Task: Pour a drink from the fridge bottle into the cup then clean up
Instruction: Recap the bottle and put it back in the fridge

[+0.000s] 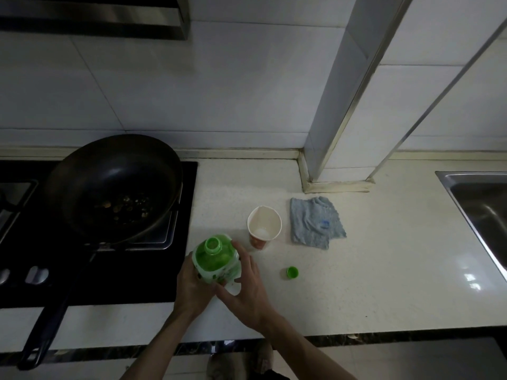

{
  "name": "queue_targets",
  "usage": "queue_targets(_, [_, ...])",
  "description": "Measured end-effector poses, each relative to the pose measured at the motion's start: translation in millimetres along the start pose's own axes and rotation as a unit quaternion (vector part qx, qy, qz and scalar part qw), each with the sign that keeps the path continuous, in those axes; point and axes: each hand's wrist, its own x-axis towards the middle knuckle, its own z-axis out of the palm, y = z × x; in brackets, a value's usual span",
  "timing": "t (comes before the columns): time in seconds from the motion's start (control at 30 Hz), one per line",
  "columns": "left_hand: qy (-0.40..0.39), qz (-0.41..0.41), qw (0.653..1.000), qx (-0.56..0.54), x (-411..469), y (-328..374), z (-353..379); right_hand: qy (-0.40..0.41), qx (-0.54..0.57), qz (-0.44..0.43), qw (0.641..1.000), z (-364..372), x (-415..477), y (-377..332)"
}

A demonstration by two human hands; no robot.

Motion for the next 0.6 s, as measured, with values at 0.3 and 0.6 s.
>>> queue_targets(0.3, [0.016,-0.074,0.995,-0.064,1.4,-3.2,-1.0,-0.005,-0.014,-0.029,0.999,-5.2,-2.4,7.7])
queue_targets(0.6, [0.022,-0.027,0.993,0.111,1.8,-2.1,-1.9,-0.104,-0.003,-0.04,0.994,-30.7,6.3,23.3])
